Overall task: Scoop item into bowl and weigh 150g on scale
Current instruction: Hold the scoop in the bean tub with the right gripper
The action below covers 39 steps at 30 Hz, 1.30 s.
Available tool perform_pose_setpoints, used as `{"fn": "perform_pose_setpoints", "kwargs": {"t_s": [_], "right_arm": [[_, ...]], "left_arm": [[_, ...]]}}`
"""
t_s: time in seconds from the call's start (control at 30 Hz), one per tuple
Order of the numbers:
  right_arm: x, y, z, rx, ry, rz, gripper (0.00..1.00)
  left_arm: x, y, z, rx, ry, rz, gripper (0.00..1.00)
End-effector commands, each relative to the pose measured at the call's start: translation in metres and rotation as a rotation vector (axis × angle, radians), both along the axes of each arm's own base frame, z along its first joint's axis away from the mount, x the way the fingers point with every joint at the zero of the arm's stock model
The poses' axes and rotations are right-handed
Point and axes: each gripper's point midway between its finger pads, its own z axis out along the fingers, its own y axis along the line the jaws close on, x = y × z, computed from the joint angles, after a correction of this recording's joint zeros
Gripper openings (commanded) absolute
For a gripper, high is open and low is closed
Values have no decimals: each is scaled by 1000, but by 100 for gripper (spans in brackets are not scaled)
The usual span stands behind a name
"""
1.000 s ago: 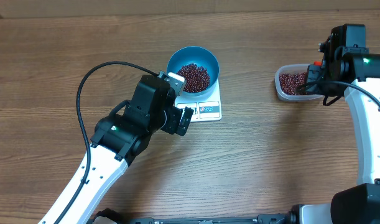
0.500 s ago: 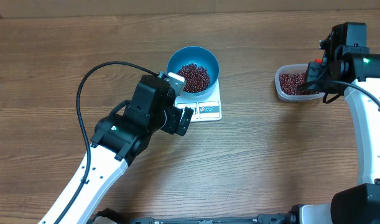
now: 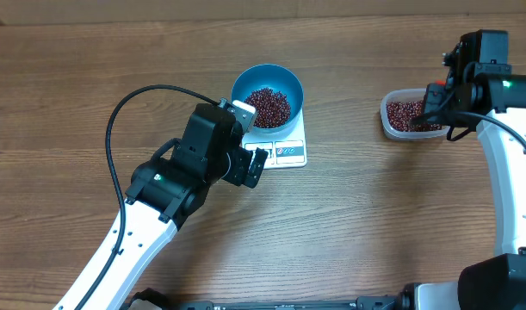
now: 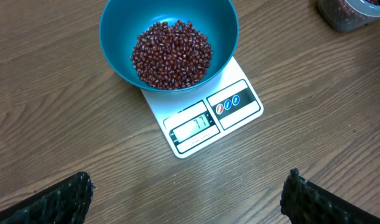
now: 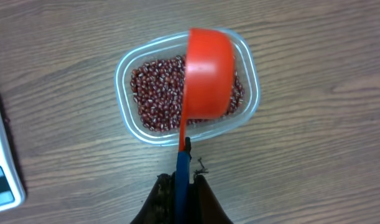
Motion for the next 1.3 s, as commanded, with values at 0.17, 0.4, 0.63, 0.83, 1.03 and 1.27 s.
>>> {"fn": "perform_pose_setpoints", "kwargs": {"t_s": [0.17, 0.4, 0.63, 0.83, 1.03, 1.27], "right_arm": [[3, -2, 2, -8, -18, -6, 4], [6, -3, 4, -9, -34, -6, 4], [9, -3, 5, -11, -49, -6, 4], [9, -3, -1, -10, -43, -6, 5], [9, -3, -7, -10, -41, -6, 4], [13, -3, -4, -12, -60, -6, 4]], "left_arm": [[-1, -1, -4, -1, 14, -9, 100], [-1, -1, -4, -1, 14, -9, 100], [-1, -1, -4, -1, 14, -9, 100], [-1, -1, -4, -1, 14, -9, 100], [-1, -1, -4, -1, 14, -9, 100], [-1, -1, -4, -1, 14, -9, 100]]}}
